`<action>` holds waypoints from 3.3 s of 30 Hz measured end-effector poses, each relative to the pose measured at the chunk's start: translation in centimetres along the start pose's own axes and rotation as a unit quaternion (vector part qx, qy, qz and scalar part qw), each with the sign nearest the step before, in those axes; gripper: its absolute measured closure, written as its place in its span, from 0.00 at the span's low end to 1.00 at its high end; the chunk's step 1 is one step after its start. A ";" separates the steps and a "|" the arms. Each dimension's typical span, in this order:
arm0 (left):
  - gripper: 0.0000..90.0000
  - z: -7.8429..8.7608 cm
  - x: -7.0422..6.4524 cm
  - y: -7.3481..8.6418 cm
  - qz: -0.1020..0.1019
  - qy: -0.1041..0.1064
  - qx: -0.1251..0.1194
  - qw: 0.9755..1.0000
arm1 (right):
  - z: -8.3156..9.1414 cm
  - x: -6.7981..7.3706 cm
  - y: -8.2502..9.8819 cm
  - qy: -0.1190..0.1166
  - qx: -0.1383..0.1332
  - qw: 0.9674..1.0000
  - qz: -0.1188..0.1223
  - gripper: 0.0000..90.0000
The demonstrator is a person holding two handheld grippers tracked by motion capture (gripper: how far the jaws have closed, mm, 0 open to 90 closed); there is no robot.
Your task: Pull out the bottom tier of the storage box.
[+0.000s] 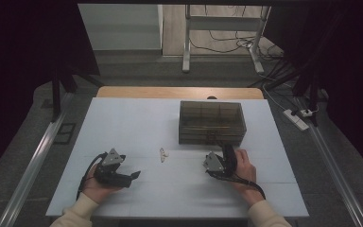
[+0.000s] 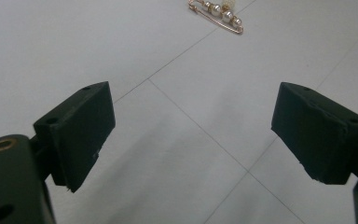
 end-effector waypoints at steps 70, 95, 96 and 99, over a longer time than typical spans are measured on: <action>0.14 0.0 0.0 0.1 -0.004 -0.001 0.003 1.000 | -2.5 0.7 0.8 0.019 0.013 0.997 0.075 0.65; 0.14 0.0 0.0 0.0 -0.004 -0.002 0.000 1.000 | -3.0 0.8 1.0 0.025 0.016 0.995 0.093 0.70; 0.14 0.0 0.0 0.0 -0.003 -0.002 0.000 1.000 | -3.0 0.8 1.0 0.024 0.014 0.995 0.098 0.70; 0.14 0.0 0.0 0.0 -0.004 -0.002 0.000 1.000 | -3.1 0.8 1.1 0.028 0.016 0.994 0.100 0.71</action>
Point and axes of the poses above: each handheld gripper's, and its own axes: z roughly backward along the jaws, y roughly out of its underside, x roughly to its left, the point moved 9 cm from there along -z, roughly forward along the jaws, and after that the axes turned 13 degrees about y, right-handed, at the moved point
